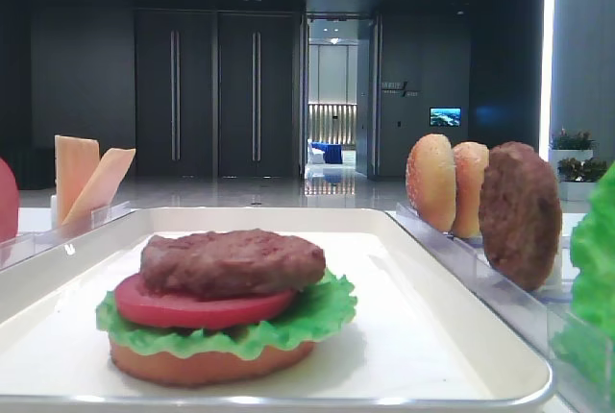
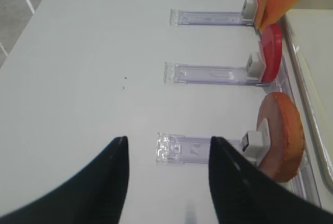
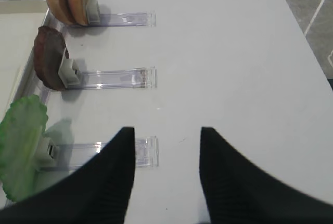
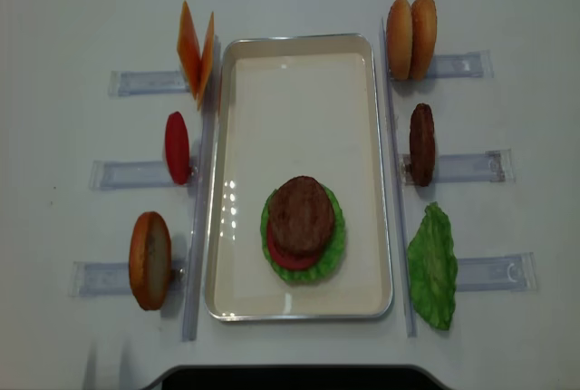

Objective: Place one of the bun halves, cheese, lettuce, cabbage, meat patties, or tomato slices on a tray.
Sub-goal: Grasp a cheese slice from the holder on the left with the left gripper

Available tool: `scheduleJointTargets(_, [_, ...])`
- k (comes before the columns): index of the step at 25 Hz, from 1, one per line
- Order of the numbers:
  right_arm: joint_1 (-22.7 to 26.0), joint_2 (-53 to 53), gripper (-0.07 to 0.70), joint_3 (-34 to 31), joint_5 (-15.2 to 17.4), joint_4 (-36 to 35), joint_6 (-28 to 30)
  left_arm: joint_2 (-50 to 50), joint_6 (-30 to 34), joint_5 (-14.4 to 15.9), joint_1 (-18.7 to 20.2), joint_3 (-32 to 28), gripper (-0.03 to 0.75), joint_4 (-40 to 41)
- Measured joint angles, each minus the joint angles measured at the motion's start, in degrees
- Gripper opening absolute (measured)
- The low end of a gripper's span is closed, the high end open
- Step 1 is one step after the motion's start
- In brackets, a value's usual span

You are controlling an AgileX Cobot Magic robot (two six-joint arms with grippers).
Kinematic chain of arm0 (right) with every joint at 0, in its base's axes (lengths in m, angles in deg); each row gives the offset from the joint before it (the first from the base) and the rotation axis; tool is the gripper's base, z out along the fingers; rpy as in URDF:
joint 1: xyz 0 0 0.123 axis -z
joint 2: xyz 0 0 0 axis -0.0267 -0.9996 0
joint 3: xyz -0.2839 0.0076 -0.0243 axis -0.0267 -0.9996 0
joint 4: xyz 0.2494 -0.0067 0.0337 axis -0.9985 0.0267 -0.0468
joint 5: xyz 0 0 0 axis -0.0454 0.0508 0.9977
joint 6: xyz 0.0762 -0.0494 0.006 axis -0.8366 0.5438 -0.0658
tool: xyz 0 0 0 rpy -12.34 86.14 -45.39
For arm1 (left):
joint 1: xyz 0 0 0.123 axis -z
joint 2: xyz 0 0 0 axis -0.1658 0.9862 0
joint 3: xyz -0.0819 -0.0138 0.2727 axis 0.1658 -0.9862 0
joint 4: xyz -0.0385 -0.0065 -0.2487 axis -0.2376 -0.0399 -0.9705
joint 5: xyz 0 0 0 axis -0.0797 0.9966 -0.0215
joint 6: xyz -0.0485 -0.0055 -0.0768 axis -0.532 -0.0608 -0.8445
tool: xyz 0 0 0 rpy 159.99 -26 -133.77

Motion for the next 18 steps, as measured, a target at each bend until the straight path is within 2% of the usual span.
scheduleJointTargets(18, [0.0,0.0,0.285,0.0,0.0,0.0,0.0,0.0,0.0,0.0,0.0,0.0,0.382,0.0])
